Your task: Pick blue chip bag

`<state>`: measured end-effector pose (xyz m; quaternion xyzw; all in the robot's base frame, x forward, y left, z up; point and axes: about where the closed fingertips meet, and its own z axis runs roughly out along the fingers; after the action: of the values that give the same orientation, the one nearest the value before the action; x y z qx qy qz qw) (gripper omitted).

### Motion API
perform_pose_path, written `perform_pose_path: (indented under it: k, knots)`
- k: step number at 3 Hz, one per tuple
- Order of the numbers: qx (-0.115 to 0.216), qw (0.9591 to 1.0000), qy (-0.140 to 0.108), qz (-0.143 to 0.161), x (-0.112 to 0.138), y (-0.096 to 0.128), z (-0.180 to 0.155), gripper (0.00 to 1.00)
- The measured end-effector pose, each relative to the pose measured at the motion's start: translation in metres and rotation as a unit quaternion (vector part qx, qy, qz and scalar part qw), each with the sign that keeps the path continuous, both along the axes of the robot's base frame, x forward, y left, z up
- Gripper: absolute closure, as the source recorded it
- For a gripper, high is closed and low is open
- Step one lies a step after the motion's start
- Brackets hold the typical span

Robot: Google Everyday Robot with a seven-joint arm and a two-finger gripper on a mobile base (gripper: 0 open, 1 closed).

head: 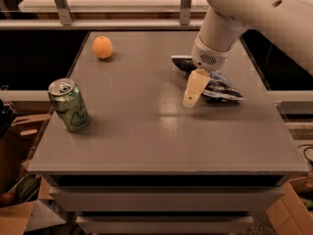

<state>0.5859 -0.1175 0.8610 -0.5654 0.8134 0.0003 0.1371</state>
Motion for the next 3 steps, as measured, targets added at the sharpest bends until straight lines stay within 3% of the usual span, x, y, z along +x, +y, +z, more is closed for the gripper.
perform_pose_path:
  k: [1,2,3]
  knots:
    - [0.007,0.9998,0.02,0.007,0.007,0.007,-0.023,0.41]
    - [0.009,0.9998,0.013,0.012,0.012,0.005,-0.02,0.63]
    - [0.007,0.9996,-0.017,0.02,0.019,-0.002,0.004,0.87]
